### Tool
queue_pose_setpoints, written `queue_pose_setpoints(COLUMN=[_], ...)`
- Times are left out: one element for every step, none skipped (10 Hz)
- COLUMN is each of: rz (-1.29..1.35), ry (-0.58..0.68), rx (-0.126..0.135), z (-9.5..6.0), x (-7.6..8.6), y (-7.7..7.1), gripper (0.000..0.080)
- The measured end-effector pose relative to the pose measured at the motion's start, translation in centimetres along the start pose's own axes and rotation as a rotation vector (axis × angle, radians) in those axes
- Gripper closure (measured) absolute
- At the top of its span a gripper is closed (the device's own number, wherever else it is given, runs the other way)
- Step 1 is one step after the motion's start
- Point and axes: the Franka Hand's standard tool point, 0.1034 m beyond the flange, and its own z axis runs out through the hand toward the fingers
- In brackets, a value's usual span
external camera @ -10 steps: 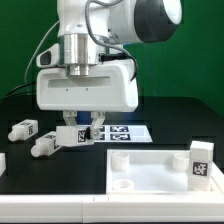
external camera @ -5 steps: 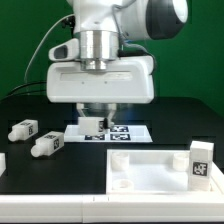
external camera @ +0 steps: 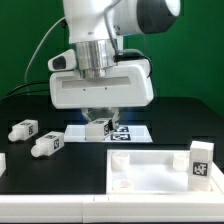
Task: Assemble square table
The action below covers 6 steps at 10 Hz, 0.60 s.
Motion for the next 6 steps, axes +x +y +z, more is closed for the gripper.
queue_pose_setpoints(rz=[0.004, -0.004, 0.000, 0.001, 0.003, -0.020], ry=[-0.002, -0.013, -0.007, -0.008, 0.010, 0.035], rx=[-0.023, -0.021, -0.019, -0.021, -0.035, -0.076], z=[0.7, 0.7, 0.6, 0.7, 0.9, 1.9], x=[-1.9, -1.9, -1.5, -1.6, -1.9, -4.0], y=[0.5, 0.3, 0.4, 0.5, 0.5, 0.4], gripper=[0.0515, 0.0515, 0.0515, 0.0515, 0.0515, 0.0515])
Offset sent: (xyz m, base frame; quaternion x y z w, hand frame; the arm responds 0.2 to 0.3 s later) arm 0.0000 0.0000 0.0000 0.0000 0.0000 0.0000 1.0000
